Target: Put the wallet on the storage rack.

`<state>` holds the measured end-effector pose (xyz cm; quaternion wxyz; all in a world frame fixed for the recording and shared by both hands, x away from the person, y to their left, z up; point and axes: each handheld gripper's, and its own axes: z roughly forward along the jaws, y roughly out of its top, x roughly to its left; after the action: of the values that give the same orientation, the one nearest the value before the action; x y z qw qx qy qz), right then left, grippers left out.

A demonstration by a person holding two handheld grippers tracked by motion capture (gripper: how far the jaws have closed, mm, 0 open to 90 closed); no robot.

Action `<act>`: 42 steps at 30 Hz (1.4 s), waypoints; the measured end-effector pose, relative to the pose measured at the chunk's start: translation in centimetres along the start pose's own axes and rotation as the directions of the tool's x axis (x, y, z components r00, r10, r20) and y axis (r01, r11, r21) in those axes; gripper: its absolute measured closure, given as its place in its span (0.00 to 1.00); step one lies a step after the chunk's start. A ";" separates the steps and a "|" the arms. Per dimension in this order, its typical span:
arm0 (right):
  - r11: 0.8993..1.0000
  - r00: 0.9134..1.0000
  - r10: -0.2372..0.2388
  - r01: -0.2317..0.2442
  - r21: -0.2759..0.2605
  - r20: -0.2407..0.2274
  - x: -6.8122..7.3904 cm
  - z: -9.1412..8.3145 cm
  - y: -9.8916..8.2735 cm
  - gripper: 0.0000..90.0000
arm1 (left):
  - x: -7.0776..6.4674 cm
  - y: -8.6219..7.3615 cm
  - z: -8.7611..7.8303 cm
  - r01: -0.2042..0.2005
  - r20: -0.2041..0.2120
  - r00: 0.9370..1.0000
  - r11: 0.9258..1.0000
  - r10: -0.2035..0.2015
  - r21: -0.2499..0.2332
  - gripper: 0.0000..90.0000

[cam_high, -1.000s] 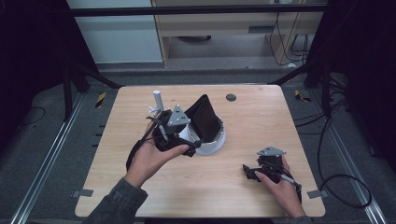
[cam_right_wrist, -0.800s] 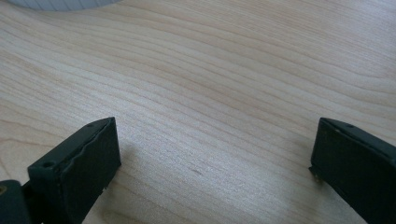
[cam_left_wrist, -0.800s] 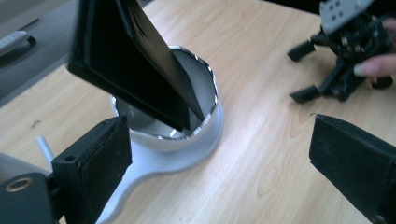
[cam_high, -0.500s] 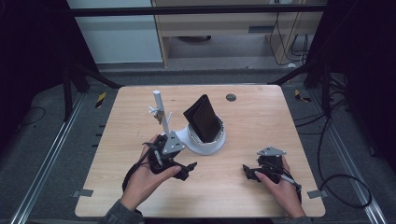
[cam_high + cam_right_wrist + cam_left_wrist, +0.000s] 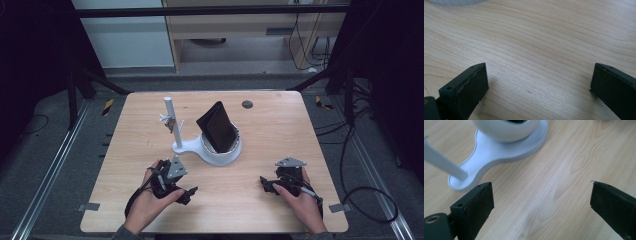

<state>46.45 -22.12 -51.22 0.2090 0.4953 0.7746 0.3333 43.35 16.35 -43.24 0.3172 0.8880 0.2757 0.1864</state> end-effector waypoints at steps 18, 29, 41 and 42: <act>1.000 1.000 -0.005 0.005 -0.002 0.002 0.0 0.0 0.0 0.02 | 5.8 -5.4 0.3 0.131 -0.100 0.987 0.989 -0.124 0.063 0.06; 1.000 1.000 -0.009 0.009 -0.003 0.004 -0.1 0.0 0.0 0.02 | 8.9 -7.3 1.0 0.224 -0.161 0.963 0.974 -0.215 0.039 0.06; 1.000 1.000 -0.008 0.008 -0.001 0.006 0.0 0.1 0.0 0.01 | 10.6 -9.2 2.7 0.305 -0.179 0.938 0.952 -0.298 0.011 0.06; 1.000 1.000 -0.009 0.009 -0.001 0.006 0.0 0.1 0.0 0.01 | 10.6 -9.3 2.9 0.304 -0.178 0.938 0.952 -0.297 0.016 0.06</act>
<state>46.50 -22.14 -51.29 0.2131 0.4928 0.7758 0.3314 49.61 27.47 -49.90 0.2975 0.8225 0.4386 0.2065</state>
